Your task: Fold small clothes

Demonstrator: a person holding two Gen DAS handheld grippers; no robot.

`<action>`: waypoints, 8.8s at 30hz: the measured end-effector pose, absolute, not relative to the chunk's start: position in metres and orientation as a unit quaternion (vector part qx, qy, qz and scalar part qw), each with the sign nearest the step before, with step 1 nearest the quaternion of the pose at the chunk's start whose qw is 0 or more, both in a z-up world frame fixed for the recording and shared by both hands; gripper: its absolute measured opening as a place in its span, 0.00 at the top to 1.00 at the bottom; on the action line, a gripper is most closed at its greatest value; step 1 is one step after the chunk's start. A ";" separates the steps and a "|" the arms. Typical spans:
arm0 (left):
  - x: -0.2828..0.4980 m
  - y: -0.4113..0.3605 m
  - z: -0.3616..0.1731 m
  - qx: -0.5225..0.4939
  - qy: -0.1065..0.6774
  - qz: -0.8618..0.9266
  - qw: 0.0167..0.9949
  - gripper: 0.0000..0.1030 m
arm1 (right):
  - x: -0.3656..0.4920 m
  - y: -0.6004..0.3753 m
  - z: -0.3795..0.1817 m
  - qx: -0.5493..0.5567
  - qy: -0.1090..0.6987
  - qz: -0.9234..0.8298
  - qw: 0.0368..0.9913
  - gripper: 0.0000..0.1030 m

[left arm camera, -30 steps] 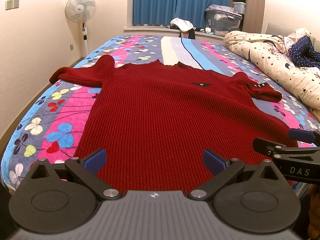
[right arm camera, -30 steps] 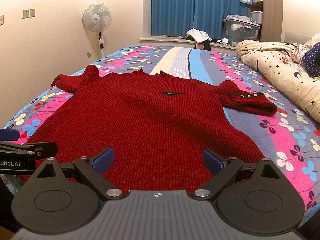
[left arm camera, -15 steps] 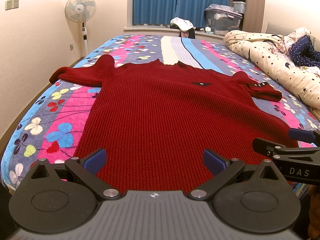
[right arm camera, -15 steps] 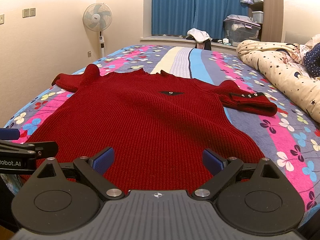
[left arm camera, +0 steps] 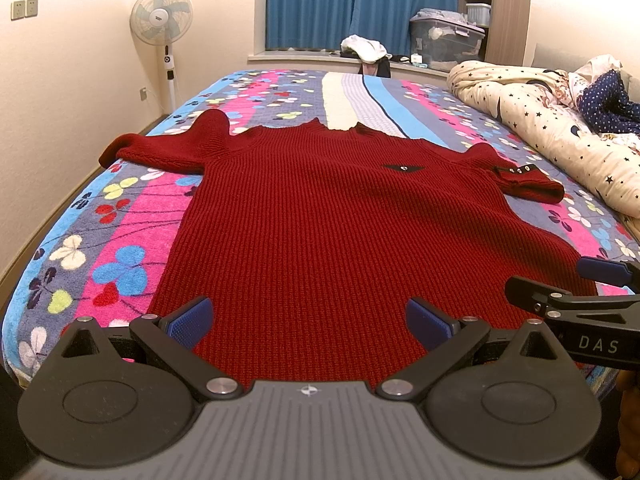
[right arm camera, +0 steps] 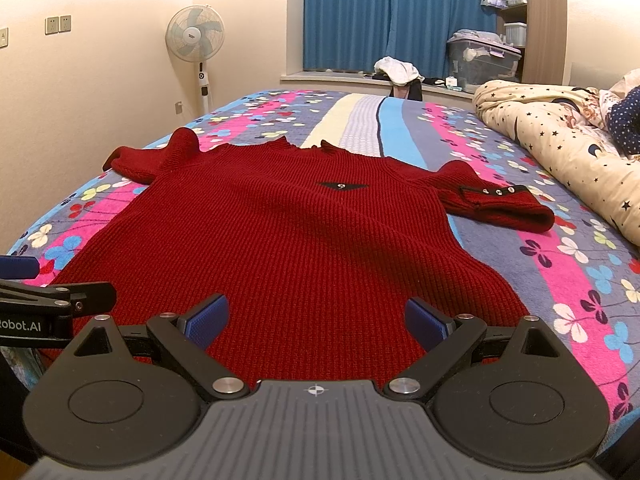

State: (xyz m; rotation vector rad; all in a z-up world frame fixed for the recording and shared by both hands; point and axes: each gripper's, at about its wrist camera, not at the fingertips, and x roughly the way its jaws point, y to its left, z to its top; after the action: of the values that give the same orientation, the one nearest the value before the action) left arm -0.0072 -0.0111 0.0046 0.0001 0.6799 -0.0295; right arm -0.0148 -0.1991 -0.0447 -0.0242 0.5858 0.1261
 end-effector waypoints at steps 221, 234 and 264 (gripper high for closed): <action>0.403 0.065 -0.087 -0.076 0.470 -0.012 0.879 0.97 | 0.319 -0.333 -0.068 0.389 0.278 -0.126 0.869 0.58; 0.396 0.117 -0.053 -0.109 0.386 0.128 0.907 0.77 | 0.335 -0.336 -0.103 0.390 0.369 -0.154 0.830 0.58; 0.412 0.087 -0.077 -0.140 0.458 0.052 0.876 0.76 | 0.373 -0.343 -0.114 0.281 0.404 -0.101 0.865 0.89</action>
State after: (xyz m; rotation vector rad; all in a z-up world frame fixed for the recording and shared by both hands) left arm 0.4117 0.0865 -0.0769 -0.2913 0.9568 0.1092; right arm 0.3729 -0.3427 -0.1144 0.5892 0.8455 -0.2124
